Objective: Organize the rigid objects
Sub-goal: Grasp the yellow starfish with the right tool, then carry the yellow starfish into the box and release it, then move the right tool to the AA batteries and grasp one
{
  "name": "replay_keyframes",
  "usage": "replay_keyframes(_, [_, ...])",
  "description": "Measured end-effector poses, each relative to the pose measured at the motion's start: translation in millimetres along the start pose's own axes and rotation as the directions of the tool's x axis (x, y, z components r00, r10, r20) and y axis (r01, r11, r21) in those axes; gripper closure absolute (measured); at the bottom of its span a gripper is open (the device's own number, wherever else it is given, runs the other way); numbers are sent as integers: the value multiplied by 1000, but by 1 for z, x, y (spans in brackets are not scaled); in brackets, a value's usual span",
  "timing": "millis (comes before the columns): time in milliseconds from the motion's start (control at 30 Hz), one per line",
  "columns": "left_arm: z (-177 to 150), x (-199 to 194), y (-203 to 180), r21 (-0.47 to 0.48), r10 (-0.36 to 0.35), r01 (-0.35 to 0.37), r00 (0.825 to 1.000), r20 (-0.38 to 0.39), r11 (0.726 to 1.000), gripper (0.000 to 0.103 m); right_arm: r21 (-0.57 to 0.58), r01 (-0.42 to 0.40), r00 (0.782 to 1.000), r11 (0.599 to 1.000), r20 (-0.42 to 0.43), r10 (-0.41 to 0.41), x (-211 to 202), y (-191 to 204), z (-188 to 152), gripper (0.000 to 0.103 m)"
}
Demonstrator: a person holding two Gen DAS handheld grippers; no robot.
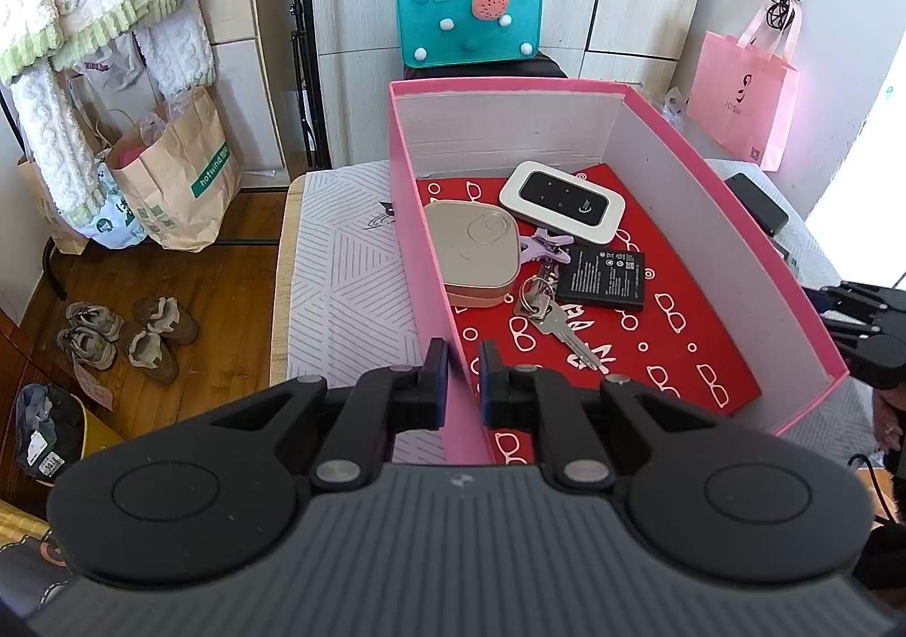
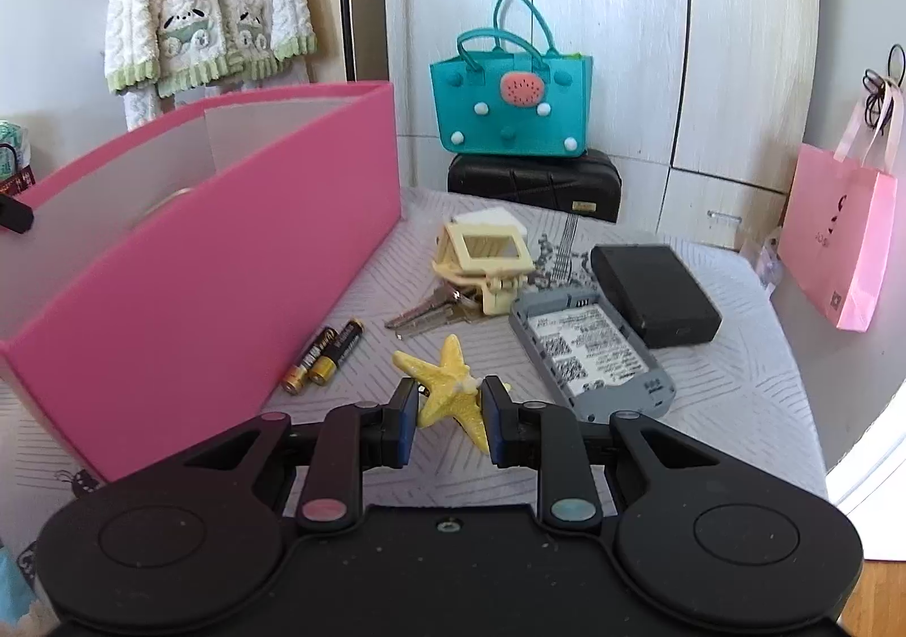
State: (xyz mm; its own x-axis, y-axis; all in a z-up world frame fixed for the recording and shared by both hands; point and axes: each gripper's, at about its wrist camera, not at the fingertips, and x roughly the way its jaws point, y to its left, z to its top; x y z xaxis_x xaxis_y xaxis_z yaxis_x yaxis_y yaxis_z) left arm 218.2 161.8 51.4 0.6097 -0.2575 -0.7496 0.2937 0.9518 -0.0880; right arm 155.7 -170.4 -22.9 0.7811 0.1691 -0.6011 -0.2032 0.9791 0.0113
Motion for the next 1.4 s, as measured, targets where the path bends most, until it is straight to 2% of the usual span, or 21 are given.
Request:
replay_keyframes(100, [0,0,0,3,0,0,1000,-1,1000,93,-6,-12,1000,1000,22,12,-14,0,11,75])
replay_keyframes(233, [1,-1,0,11,0,0,1000,-15,1000,93,25,-164,986,986,37,163,-37,3,41,75])
replay_keyframes(367, [1,-5,-4,42,8,-7,1000,-26,999,93,-69,-237,966,969,85,243,-60,28,69,75])
replay_keyframes(467, [0,-8,-7,73,21,-19,1000,-24,997,95,-139,-309,943,941,80,322,-65,50,89,75])
replay_keyframes(567, [-4,-11,-13,116,43,-41,999,-11,992,95,-173,-417,905,892,7,424,-51,75,107,75])
replay_keyframes(733, [-5,-13,-20,155,77,-75,997,-6,985,95,-142,-559,823,817,-212,526,11,121,128,75])
replay_keyframes(900, [-9,-13,-29,189,122,-124,992,20,974,95,-38,-583,761,812,-374,529,72,138,140,75])
replay_keyframes(967, [-9,-13,-30,192,126,-127,992,17,973,95,-31,-583,749,812,-407,523,83,145,137,74])
replay_keyframes(1000, [-9,-14,-30,192,128,-128,992,15,973,95,-43,-587,746,809,-417,519,86,148,137,74])
replay_keyframes(1067, [-9,-15,-31,192,131,-132,991,14,973,95,-67,-570,767,819,-401,501,87,152,135,72])
replay_keyframes(1133, [-10,-15,-33,196,138,-139,990,16,971,95,-79,-582,768,809,-379,516,83,149,135,72])
replay_keyframes(1267, [-10,-12,-37,207,166,-168,986,26,964,95,-64,-562,803,825,-283,525,57,124,136,68])
replay_keyframes(1400, [-8,-10,-38,211,177,-175,984,11,962,95,-75,-560,822,825,-170,543,18,89,133,62])
